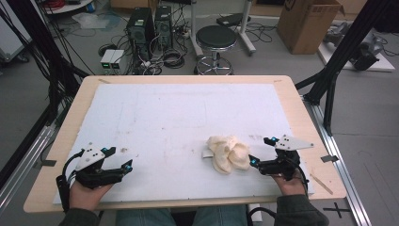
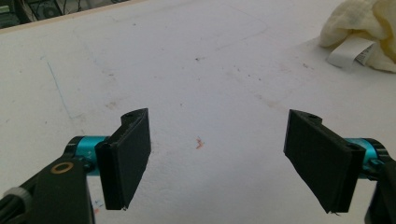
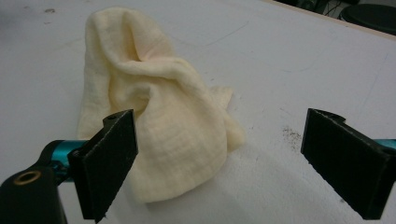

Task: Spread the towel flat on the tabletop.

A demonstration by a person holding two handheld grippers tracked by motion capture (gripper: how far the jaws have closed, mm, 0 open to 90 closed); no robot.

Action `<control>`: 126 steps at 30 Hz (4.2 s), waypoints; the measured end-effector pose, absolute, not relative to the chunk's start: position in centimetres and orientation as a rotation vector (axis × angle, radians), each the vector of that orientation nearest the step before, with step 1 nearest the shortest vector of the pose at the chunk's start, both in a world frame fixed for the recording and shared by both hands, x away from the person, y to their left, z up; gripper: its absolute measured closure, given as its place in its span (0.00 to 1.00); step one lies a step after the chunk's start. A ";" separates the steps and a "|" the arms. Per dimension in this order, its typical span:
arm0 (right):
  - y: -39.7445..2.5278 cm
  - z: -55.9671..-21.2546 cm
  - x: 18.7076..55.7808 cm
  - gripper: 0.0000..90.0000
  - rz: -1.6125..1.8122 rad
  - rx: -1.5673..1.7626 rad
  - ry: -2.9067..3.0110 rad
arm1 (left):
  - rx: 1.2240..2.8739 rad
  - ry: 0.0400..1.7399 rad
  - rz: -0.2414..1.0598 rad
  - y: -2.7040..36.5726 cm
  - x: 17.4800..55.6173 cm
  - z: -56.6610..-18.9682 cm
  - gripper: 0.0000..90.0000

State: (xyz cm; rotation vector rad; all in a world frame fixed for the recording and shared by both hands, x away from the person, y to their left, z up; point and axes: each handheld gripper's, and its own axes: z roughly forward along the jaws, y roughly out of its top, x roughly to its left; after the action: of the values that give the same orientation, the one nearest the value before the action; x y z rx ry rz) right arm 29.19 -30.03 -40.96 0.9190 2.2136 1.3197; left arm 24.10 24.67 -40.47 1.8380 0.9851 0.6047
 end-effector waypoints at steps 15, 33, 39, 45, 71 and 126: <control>-29.9 -41.1 29.4 0.11 1.323 0.905 2.221 | 1.842 0.977 0.602 24.6 24.0 -40.6 0.26; -29.4 -40.2 29.9 0.11 1.355 0.884 2.209 | 1.847 0.975 0.606 24.8 23.4 -40.6 0.26; -28.3 -38.1 30.8 0.11 1.393 0.841 2.229 | 1.840 0.981 0.610 25.2 23.3 -40.6 0.26; -26.8 -36.4 31.8 0.11 1.407 0.799 2.260 | 1.845 0.971 0.609 25.0 23.2 -40.5 0.26; -21.0 -41.6 34.5 0.66 1.170 0.800 2.569 | 1.858 0.940 0.592 24.3 24.0 -40.6 0.26; -11.2 -32.1 35.1 0.87 1.433 0.589 2.533 | 1.824 0.935 0.616 24.6 23.9 -40.2 0.27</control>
State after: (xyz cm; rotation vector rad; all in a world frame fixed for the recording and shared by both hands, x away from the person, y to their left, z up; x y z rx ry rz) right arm 35.05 -11.24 -32.12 0.5892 2.5329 1.4328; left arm 23.85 24.59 -40.23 1.8242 0.9354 0.6160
